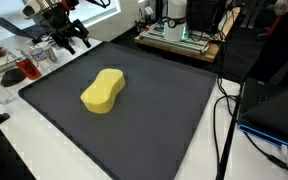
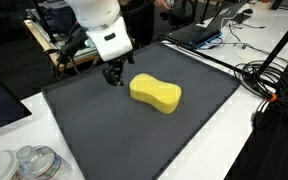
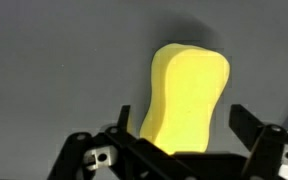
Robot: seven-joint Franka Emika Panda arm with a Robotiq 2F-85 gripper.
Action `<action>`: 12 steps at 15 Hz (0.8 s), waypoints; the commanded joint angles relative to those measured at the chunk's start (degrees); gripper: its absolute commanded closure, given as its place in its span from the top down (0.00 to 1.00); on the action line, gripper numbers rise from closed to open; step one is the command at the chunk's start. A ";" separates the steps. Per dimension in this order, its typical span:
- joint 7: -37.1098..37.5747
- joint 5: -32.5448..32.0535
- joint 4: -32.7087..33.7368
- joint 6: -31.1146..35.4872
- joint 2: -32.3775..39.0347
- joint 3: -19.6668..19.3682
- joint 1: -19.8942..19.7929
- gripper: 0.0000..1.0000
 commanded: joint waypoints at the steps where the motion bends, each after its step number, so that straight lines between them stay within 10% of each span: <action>1: -3.23 -5.48 10.91 -5.80 6.35 2.71 -1.26 1.00; 12: -13.24 -19.98 32.07 -6.28 18.39 7.11 4.51 1.00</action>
